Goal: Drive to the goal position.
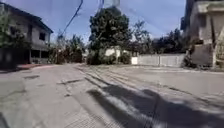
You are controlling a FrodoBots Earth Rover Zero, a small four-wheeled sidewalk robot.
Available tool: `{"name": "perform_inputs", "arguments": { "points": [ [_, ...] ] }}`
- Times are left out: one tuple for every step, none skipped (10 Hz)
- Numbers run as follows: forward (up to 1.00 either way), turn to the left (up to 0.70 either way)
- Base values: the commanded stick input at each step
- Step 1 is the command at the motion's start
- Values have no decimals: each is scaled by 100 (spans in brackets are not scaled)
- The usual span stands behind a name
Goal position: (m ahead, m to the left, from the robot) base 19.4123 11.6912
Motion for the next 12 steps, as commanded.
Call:
{"name": "perform_inputs", "arguments": {
  "points": [
    [90, 1],
    [97, 0],
    [97, 0],
    [99, 0],
    [100, 0],
    [100, 0],
    [100, 0],
    [100, -26],
    [100, 0],
    [100, 0],
    [100, 0],
    [100, 0]
  ]
}}
